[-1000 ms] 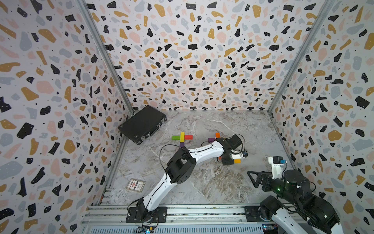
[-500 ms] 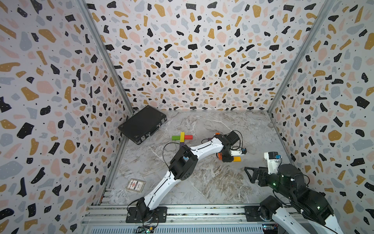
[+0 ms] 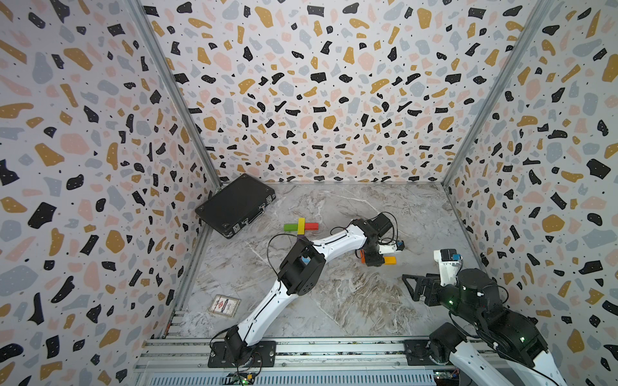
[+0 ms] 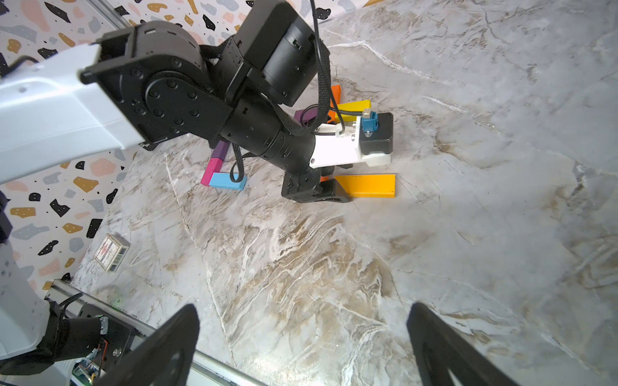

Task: Assemble the letter t with building blocks
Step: Place the building block at the center of the board, then assemble the building block at the center of the board.

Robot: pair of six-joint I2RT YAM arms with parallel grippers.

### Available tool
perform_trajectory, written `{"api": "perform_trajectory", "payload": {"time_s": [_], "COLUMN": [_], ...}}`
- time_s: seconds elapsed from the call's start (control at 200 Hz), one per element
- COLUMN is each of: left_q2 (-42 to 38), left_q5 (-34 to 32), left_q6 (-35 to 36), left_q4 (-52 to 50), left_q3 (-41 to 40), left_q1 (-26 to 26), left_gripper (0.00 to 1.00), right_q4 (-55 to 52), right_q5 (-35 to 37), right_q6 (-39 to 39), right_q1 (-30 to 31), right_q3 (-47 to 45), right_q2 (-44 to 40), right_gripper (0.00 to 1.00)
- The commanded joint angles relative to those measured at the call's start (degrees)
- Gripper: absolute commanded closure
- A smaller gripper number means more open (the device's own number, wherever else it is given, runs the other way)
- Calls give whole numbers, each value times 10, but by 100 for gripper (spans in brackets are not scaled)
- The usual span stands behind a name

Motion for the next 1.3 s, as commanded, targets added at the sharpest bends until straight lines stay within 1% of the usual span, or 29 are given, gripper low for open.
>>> {"api": "perform_trajectory", "payload": {"time_s": [0.0, 0.09, 0.2, 0.24, 0.305, 0.38, 0.476, 0.486, 0.521, 0.531, 0.596, 0.636, 0.686, 0.751, 0.801, 0.866, 0.911, 0.981, 1.006, 1.061, 1.096, 1.136, 1.206, 1.296], "left_q2": [-39, -70, -127, -152, -203, -268, -353, -362, -392, -403, -470, -510, -554, -590, -607, -623, -628, -626, -622, -611, -603, -597, -588, -573], "left_q5": [14, 33, 35, 29, 33, 63, 107, 114, 147, 160, 229, 256, 271, 287, 307, 334, 346, 359, 363, 384, 399, 412, 409, 415], "left_q6": [3, -2, -7, -10, -25, -53, -106, -112, -137, -145, -203, -237, -275, -320, -359, -406, -437, -473, -486, -519, -541, -561, -600, -614], "left_q4": [25, 27, 17, 10, 9, 14, 53, 57, 74, 80, 128, 161, 193, 195, 201, 221, 239, 255, 260, 276, 296, 327, 393, 410], "left_q3": [-12, -9, -13, -23, -61, -128, -246, -256, -301, -314, -394, -442, -493, -528, -551, -583, -607, -637, -646, -664, -677, -693, -722, -728], "left_q1": [1, 2, 2, 3, 13, 38, 86, 91, 114, 120, 158, 173, 185, 195, 204, 214, 221, 234, 240, 254, 261, 269, 275, 277], "left_gripper": [41, 40, 37, 35, 32, 26, 19, 16, 1, 0, 0, 1, 1, 0, 0, 1, 0, 0, 0, 1, 0, 0, 1, 0], "right_q4": [17, 34, 57, 71, 90, 82, 73, 74, 75, 75, 57, 41, 4, -30, -44, -37, -32, -15, -10, -13, -12, -4, 9, 15], "right_q5": [-9, -12, 20, 39, 37, 37, 40, 38, 27, 24, 0, -20, -47, -44, -60, -58, -78, -122, -116, -70, -62, -79, -91, -95], "right_q6": [-37, -81, -136, -153, -200, -237, -262, -269, -295, -303, -368, -412, -469, -516, -565, -623, -656, -704, -724, -764, -780, -791, -799, -799], "right_q1": [2, 2, 2, 2, 2, 2, -2, -3, -3, -4, -5, -6, -6, -9, -14, -30, -51, -90, -97, -103, -108, -114, -117, -118], "right_q3": [11, 31, 56, 59, 72, 113, 164, 168, 183, 188, 216, 229, 249, 265, 268, 264, 270, 269, 266, 259, 248, 232, 211, 214], "right_q2": [31, 54, 78, 85, 110, 169, 236, 242, 262, 269, 313, 343, 387, 452, 494, 536, 558, 576, 584, 605, 613, 618, 633, 658], "right_gripper": [1, 0, 1, 1, 1, 2, 4, 4, 4, 4, 5, 5, 5, 7, 13, 16, 18, 18, 18, 17, 17, 17, 19, 21]}}
